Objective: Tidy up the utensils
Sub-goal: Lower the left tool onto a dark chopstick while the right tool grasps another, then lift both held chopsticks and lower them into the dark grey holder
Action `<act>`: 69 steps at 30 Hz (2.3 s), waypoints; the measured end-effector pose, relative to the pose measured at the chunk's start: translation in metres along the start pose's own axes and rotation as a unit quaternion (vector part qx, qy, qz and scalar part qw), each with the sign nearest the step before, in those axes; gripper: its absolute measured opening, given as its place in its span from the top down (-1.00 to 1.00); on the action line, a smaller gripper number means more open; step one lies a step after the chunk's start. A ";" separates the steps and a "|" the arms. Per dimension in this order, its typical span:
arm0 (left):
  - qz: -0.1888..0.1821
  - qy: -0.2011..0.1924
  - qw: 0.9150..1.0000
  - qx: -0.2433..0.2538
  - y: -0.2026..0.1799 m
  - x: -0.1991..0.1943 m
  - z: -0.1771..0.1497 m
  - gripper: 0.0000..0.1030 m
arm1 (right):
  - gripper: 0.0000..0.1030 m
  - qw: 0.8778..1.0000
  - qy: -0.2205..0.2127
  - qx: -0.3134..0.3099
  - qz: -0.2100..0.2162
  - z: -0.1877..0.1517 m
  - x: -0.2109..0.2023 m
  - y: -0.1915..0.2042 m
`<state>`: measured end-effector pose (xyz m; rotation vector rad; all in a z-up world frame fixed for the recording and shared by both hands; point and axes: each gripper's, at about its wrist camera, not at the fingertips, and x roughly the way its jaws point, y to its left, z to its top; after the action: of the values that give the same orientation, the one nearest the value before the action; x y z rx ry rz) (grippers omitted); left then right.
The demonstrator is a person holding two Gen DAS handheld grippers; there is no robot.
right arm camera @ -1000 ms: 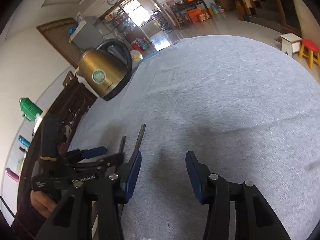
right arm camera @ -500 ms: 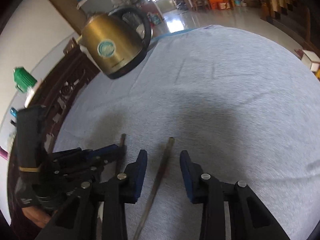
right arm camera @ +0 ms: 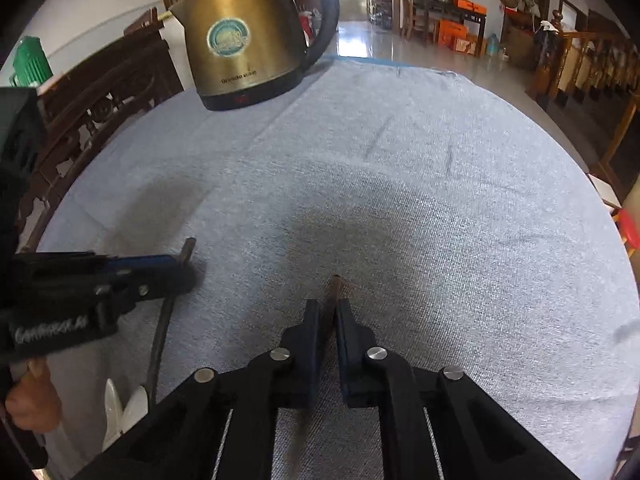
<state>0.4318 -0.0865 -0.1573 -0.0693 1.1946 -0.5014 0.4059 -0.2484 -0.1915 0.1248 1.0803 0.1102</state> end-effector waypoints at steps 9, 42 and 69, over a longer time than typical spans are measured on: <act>0.032 -0.043 0.999 -0.007 0.001 -0.022 -0.010 0.86 | 0.87 0.995 -0.076 0.053 0.040 -0.018 -0.044 -0.030; 0.069 -0.388 0.916 0.078 -0.086 -0.338 -0.141 0.90 | 0.88 0.901 -0.403 0.159 0.027 -0.144 -0.357 -0.045; 0.012 -0.408 0.905 0.120 -0.150 -0.367 -0.213 0.89 | 0.87 0.871 -0.483 0.058 0.067 -0.159 -0.397 0.096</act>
<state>0.0892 -0.0257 0.1284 -0.0451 0.3067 -0.5186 0.0774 -0.2058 0.0952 0.3235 0.0691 0.0900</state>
